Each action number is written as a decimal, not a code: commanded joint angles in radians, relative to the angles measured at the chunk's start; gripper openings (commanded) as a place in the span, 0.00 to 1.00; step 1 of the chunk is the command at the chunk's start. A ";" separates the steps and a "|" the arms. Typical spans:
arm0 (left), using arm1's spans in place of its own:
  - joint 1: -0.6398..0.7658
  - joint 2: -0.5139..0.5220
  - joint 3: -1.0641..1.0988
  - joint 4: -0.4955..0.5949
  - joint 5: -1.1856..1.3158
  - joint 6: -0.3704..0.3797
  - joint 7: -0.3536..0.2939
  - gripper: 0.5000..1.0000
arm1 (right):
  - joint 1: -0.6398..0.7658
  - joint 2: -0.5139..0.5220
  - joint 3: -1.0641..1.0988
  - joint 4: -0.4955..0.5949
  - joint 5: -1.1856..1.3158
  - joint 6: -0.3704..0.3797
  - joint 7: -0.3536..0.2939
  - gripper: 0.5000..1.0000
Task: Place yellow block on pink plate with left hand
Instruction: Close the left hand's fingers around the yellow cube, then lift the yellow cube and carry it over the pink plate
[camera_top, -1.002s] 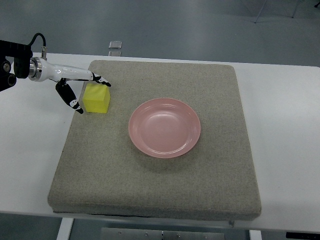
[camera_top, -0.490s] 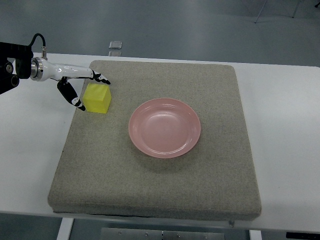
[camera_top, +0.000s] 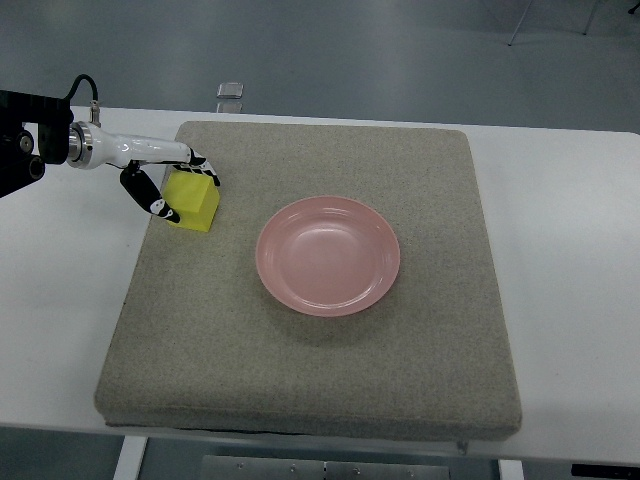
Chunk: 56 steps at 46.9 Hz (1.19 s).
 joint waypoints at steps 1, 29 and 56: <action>0.000 0.000 0.000 0.011 0.000 0.000 0.000 0.00 | 0.000 0.000 0.000 0.000 0.000 0.000 0.000 0.85; -0.012 0.000 -0.038 0.014 -0.006 0.014 0.002 0.00 | 0.000 0.000 0.000 0.000 0.000 0.000 0.000 0.85; -0.060 -0.104 -0.093 -0.009 -0.002 0.014 0.002 0.00 | 0.000 0.000 0.000 0.000 0.000 0.000 0.000 0.85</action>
